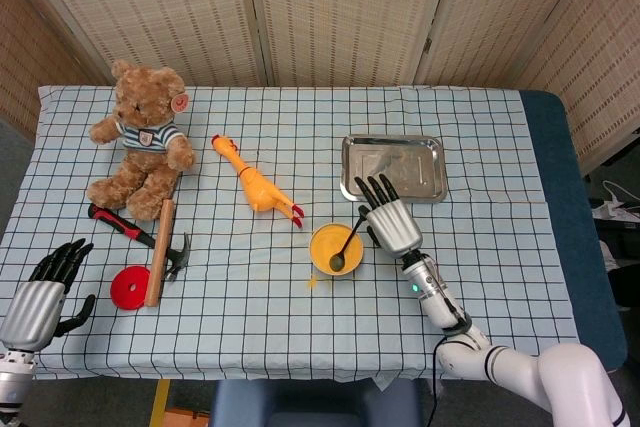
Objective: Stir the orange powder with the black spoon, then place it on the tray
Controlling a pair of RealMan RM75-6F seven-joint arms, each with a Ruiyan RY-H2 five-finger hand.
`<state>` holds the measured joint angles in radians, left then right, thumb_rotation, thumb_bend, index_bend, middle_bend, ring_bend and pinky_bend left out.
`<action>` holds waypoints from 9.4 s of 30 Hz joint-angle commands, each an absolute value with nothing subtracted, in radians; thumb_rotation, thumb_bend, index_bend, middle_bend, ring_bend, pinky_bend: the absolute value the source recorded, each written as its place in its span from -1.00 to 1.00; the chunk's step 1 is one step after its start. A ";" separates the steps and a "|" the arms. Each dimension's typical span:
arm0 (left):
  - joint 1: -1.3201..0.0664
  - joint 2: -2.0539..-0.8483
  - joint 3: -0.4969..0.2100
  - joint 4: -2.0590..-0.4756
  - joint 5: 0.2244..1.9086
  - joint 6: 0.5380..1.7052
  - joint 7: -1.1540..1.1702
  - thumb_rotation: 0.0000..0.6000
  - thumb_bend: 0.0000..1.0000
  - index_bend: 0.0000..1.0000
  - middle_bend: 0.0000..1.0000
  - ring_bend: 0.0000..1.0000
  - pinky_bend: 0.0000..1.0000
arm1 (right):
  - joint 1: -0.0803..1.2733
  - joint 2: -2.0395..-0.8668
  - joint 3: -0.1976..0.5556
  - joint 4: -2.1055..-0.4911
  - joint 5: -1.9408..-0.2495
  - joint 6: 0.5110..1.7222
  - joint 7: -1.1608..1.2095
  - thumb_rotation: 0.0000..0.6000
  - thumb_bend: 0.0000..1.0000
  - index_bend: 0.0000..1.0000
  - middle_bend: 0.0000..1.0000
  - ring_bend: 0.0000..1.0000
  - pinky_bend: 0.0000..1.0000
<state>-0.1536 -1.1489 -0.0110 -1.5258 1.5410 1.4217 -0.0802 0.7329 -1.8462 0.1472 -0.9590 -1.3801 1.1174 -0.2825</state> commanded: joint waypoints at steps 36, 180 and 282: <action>-0.161 -1.148 -0.013 -1.524 1.522 1.399 -0.083 1.00 -0.10 -1.00 -1.00 -1.00 -0.75 | 0.764 -1.885 0.188 -0.922 -1.350 1.047 -0.325 1.00 -0.35 0.11 -1.00 -1.00 -1.00; -0.166 -1.140 0.006 -1.535 1.551 1.400 -0.082 1.00 -0.09 -1.00 -1.00 -1.00 -0.75 | 0.859 -1.680 0.142 -1.301 -1.131 1.025 -0.997 1.00 0.30 0.76 -0.83 -1.00 -1.00; -0.164 -1.129 0.011 -1.540 1.565 1.408 -0.093 1.00 -0.09 -1.00 -1.00 -1.00 -0.75 | 0.821 -1.718 0.197 -1.298 -1.073 1.138 -0.916 1.00 0.30 0.79 -0.80 -1.00 -1.00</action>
<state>-0.1644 -1.1292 0.0107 -1.5403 1.5649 1.4076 -0.0932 0.8204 -1.6999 0.1876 -1.3201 -1.0627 1.1273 -0.9426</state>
